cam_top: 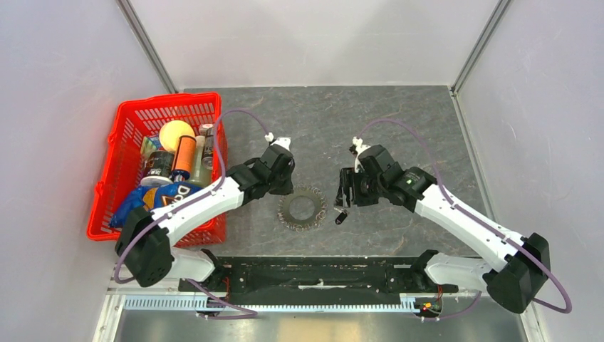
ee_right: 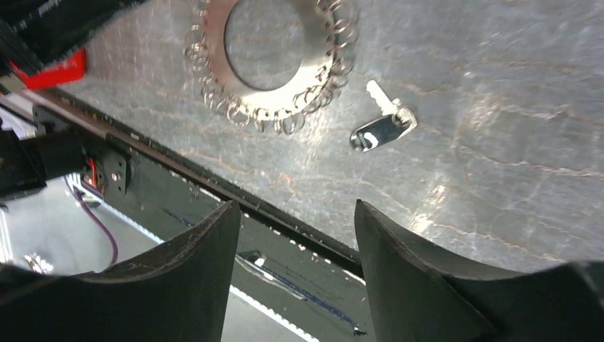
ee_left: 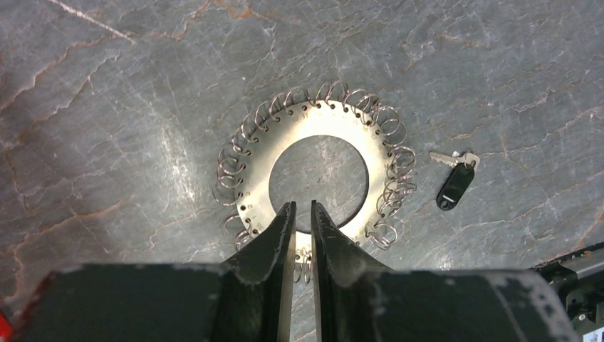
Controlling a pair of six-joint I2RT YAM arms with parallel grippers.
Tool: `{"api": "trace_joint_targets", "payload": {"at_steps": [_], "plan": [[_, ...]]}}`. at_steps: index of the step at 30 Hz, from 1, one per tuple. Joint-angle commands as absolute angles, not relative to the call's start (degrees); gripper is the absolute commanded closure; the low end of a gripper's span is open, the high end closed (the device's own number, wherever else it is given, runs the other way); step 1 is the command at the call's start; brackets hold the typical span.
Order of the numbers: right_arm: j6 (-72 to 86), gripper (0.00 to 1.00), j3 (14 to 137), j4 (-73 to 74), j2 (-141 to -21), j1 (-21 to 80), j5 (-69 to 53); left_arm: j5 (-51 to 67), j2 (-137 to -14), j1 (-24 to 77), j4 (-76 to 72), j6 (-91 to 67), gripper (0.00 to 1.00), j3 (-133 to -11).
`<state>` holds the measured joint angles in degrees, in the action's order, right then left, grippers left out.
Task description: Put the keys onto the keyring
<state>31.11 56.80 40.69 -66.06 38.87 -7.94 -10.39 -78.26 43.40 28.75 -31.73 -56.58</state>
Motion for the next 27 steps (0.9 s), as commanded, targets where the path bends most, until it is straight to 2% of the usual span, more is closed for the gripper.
{"api": "trace_joint_targets", "payload": {"at_steps": [1, 5, 13, 19, 27], "plan": [[33.66, 0.34, 54.84, 37.73, -66.29, 43.77, -7.59, -9.88, -74.53, 43.24, 25.69, -35.83, 0.80, -53.42], [35.09, 0.38, 53.66, 35.87, -67.54, 47.65, -7.05, -8.92, -71.58, 43.24, 25.66, -37.31, 0.75, -49.77], [36.23, 0.45, 54.66, 30.00, -73.54, 55.09, -6.72, -9.38, -66.83, 43.24, 27.23, -38.32, 0.53, -47.11], [39.61, 0.53, 54.14, 23.67, -78.31, 56.63, -5.22, -9.23, -64.72, 43.24, 28.48, -38.48, 0.51, -46.34], [44.43, 0.56, 56.10, 20.31, -83.11, 57.52, -4.59, -9.69, -60.85, 43.24, 29.71, -38.87, 0.50, -44.66]]}}
